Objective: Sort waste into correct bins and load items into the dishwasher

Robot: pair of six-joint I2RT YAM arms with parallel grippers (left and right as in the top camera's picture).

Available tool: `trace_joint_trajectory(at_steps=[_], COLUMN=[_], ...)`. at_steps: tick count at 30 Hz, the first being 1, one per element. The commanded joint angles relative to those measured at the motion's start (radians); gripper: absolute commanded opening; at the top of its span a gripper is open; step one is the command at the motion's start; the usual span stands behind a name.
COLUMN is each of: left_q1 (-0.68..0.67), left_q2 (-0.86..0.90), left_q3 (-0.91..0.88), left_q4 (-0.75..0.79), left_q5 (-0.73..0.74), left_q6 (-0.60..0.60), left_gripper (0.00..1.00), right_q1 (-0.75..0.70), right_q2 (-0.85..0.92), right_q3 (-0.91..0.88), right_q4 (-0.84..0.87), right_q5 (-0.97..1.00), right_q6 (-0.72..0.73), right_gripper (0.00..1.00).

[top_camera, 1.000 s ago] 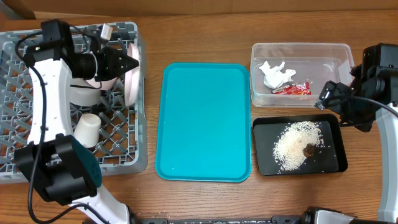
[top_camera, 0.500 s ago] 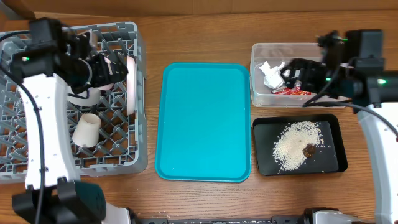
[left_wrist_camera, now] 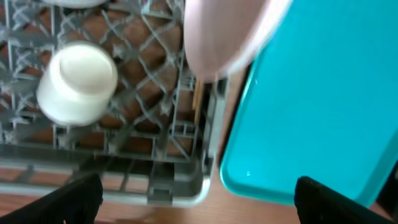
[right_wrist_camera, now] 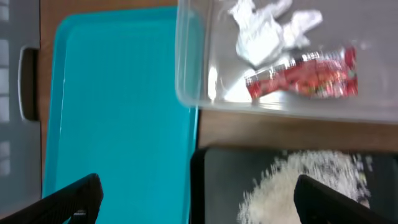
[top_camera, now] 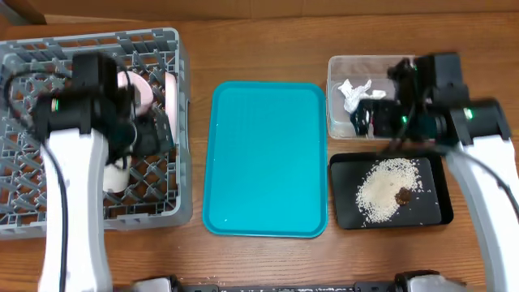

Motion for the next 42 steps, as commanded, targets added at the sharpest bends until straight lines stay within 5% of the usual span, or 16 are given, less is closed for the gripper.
trace_joint_trajectory(at_steps=[1, 6, 9, 19, 28, 34, 42], left_q1=[-0.008, -0.008, -0.008, -0.008, -0.008, -0.008, -0.008], left_q2=[-0.322, -0.763, -0.880, -0.927, -0.927, -0.927, -0.927], left_q3=[-0.206, -0.489, -0.512, -0.512, -0.512, -0.512, -0.512], left_q4=[0.149, 0.400, 0.386, 0.167, 0.150, 0.150, 0.150], left_q5=[0.068, 0.116, 0.114, 0.114, 0.114, 0.114, 0.114], left_q6=[0.103, 0.117, 0.117, 0.117, 0.117, 0.117, 0.117], left_gripper=[1.00, 1.00, 1.00, 1.00, 1.00, 1.00, 1.00], right_q1=[-0.002, -0.002, -0.002, -0.002, -0.003, -0.003, -0.051], right_q2=[-0.280, -0.638, -0.713, -0.732, -0.830, -1.149, -1.353], right_q3=[-0.166, -0.365, -0.367, -0.369, -0.397, -0.723, -1.159], right_q4=[0.102, 0.165, 0.092, 0.000, 0.028, 0.428, 1.037], right_q5=[0.046, 0.124, 0.124, 0.124, 0.233, 0.226, 0.132], right_q6=[0.015, 0.045, 0.045, 0.045, 0.033, 0.034, 0.034], right_gripper=[1.00, 1.00, 1.00, 1.00, 1.00, 1.00, 1.00])
